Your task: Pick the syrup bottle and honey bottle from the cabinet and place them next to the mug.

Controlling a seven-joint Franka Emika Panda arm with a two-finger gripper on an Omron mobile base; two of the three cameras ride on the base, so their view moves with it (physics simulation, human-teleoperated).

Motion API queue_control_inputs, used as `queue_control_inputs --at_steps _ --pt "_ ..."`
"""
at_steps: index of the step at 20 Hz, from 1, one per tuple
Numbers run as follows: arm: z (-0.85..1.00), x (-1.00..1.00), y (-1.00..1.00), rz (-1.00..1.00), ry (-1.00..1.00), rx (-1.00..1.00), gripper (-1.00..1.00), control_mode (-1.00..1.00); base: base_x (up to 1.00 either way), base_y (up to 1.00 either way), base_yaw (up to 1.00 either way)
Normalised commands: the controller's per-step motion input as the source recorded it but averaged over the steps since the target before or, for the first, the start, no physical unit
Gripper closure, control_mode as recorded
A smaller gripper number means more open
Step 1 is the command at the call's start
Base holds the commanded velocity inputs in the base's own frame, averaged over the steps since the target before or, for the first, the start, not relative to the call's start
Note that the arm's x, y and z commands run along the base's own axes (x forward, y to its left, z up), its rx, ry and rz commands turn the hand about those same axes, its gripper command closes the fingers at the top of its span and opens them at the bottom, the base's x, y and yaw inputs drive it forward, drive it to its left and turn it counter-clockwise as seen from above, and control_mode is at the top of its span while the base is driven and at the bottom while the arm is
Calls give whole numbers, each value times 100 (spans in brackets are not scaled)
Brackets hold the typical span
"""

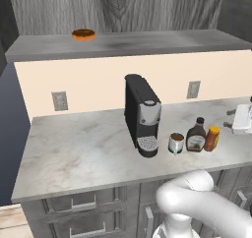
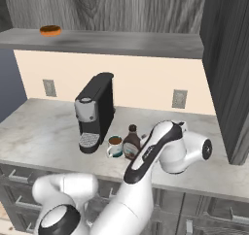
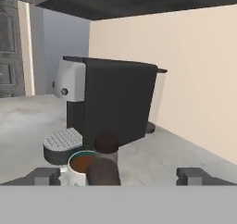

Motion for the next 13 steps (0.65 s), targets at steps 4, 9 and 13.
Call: queue_control_inputs --at_steps 4,9,13 --pt "63 -97 62 -9 -1 0 -100 -100 0 0 0" --pt "71 -91 57 -8 2 0 -100 -100 0 0 0" --pt "73 -79 59 -11 5 0 -100 -100 0 0 0"
